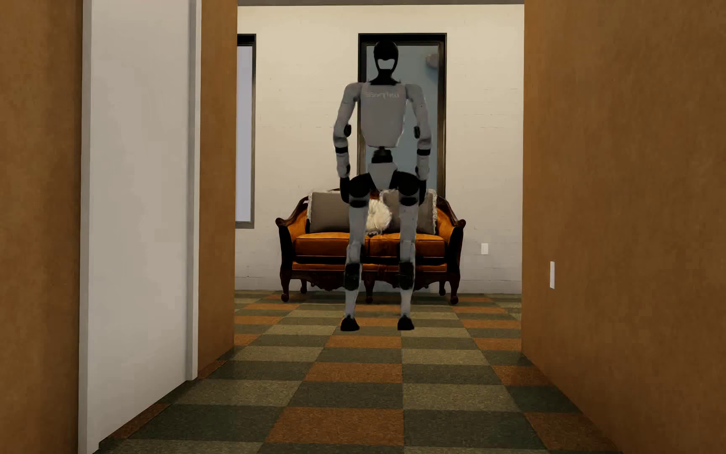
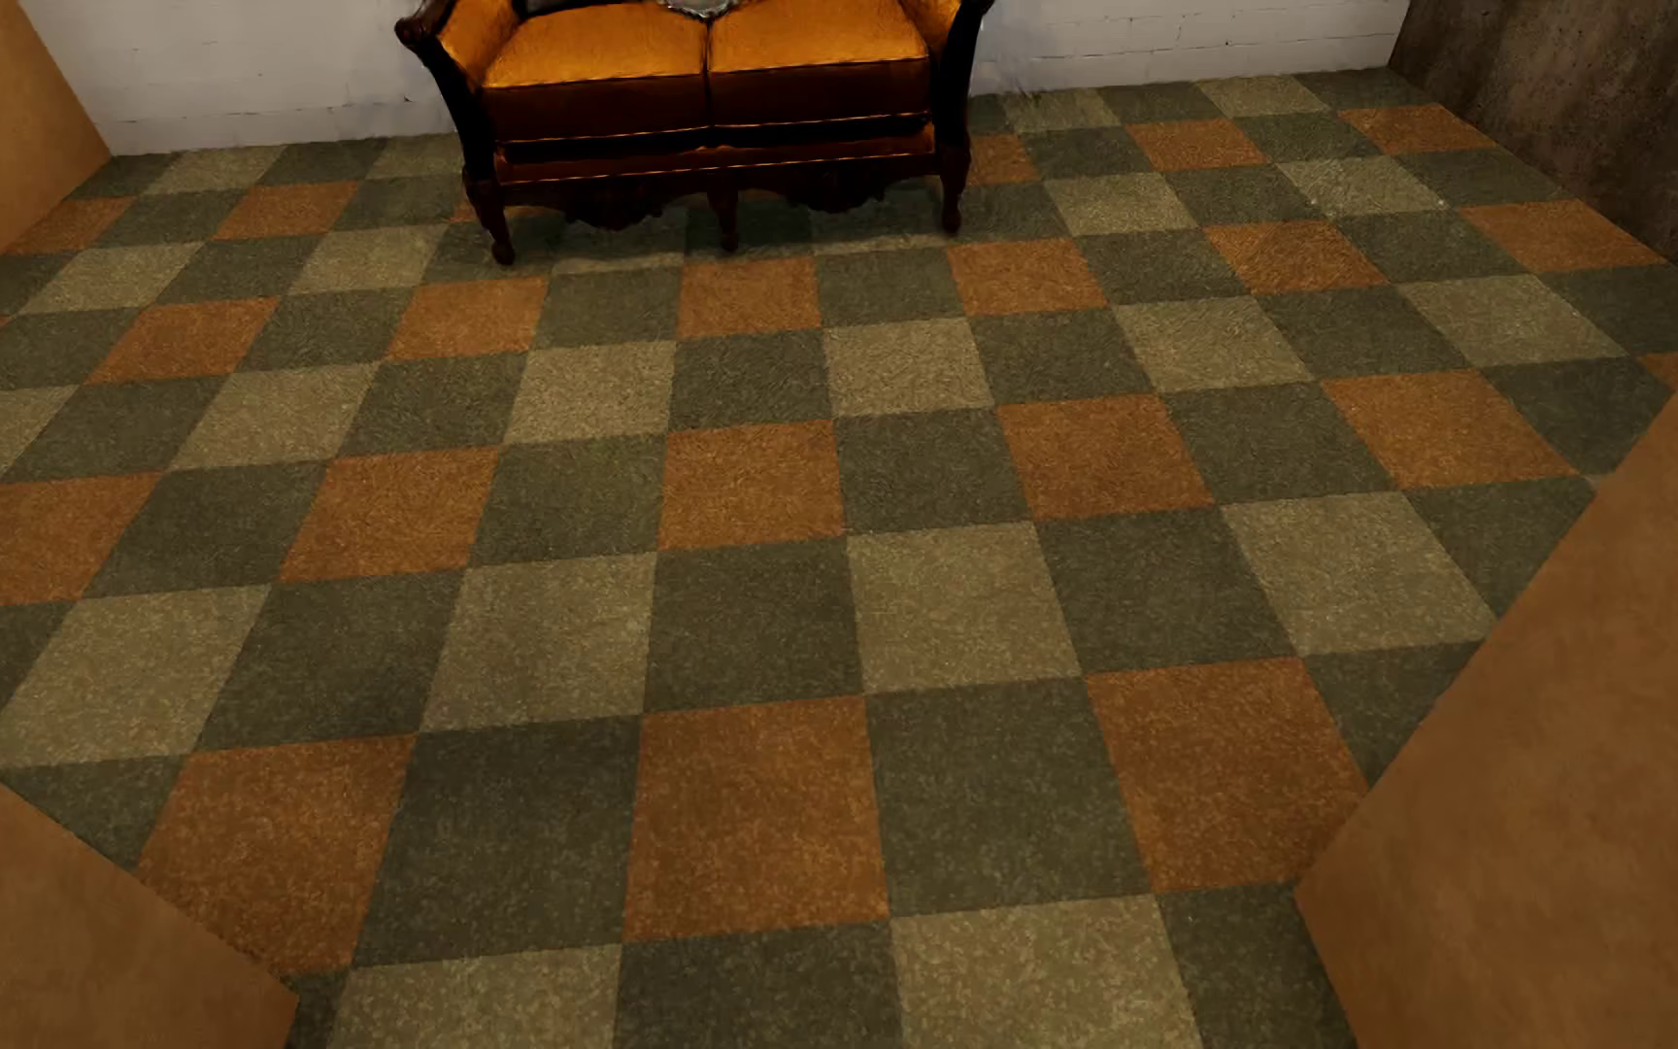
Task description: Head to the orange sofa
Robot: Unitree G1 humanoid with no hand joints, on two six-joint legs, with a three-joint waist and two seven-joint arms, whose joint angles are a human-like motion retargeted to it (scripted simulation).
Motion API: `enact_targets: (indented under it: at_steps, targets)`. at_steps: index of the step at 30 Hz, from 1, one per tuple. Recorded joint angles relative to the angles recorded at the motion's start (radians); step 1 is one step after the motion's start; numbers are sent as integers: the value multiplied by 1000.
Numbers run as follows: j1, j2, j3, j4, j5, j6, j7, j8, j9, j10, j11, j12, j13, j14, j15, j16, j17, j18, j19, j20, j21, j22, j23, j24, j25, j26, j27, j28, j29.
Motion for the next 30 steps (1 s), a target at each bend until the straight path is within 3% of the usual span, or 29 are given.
enact_targets:
  at_steps: [16,17,18,19,21,24,30]
  targets:
    - [-2,-1,0,3,2,2,0,0,-1,3,1,-7,-7,-5,-6,4,-3,0,0,-3,7,-4,-1,0,0,0,0,0,0]
    - [-8,-8,0,3,2,1,0,0,1,8,9,-7,-8,-3,-43,4,-3,0,0,-3,7,-4,-2,0,0,0,0,0,0]
    - [-29,-38,2,2,4,0,0,0,2,-4,236,-8,-8,-2,-141,4,-2,0,0,0,7,-2,0,0,0,0,0,0,0]
    - [-62,-84,4,-2,8,-1,0,0,3,215,216,-9,-8,-34,-158,6,-3,0,0,-2,8,4,-3,0,0,0,0,0,0]
    - [-84,-117,-4,-2,20,-5,0,0,23,258,235,19,3,-113,-87,-1,5,0,0,39,26,-26,-7,0,0,0,0,0,0]
    - [-23,-108,-12,7,17,-11,0,0,18,256,268,51,32,-221,-115,3,21,0,0,35,1,-23,1,0,0,0,0,0,0]
    - [-49,-87,0,17,37,-5,0,0,0,332,275,91,39,-263,-239,14,7,0,0,91,-18,-32,20,0,0,0,0,0,0]
